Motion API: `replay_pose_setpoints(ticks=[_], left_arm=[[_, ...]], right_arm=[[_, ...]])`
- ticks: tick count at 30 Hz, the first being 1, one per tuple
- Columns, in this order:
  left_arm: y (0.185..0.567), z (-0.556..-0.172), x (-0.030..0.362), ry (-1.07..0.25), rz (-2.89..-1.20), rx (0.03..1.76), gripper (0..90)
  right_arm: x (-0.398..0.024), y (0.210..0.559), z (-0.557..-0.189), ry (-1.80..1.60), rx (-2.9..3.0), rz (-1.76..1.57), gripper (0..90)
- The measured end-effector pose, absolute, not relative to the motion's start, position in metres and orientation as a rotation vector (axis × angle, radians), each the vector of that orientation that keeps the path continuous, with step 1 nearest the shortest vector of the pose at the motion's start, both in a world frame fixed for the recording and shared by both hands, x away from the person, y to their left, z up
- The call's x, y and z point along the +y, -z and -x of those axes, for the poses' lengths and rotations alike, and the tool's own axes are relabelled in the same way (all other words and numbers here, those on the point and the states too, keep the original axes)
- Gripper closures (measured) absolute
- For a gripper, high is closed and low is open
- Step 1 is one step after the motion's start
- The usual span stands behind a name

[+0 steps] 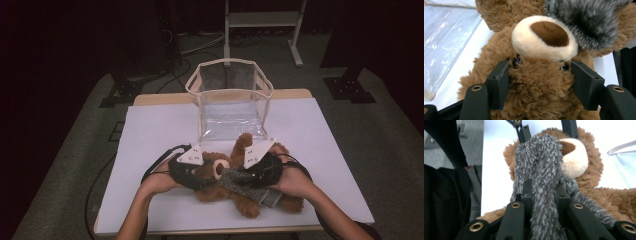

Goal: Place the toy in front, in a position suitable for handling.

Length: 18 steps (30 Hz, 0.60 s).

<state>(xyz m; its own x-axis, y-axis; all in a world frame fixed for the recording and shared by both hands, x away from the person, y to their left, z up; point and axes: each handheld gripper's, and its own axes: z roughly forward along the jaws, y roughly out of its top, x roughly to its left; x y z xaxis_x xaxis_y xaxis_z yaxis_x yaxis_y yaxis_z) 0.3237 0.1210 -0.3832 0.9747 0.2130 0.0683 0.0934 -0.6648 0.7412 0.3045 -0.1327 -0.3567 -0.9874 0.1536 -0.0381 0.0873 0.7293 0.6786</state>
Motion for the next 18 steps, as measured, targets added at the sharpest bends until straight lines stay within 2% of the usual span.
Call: replay_pose_setpoints(ticks=[9,12,18], left_arm=[[0.383,-0.324,0.121,-0.187,-2.293,0.209,35.5],[0.382,-0.324,0.120,-0.187,-2.298,0.208,35.4],[0.383,-0.323,0.121,-0.179,-2.297,0.200,35.3]], right_arm=[[-0.161,0.368,-0.293,-1.097,2.891,-0.239,74.7],[-0.168,0.363,-0.291,-1.099,2.875,-0.252,74.6],[-0.157,0.345,-0.305,-1.121,2.791,-0.238,74.5]])
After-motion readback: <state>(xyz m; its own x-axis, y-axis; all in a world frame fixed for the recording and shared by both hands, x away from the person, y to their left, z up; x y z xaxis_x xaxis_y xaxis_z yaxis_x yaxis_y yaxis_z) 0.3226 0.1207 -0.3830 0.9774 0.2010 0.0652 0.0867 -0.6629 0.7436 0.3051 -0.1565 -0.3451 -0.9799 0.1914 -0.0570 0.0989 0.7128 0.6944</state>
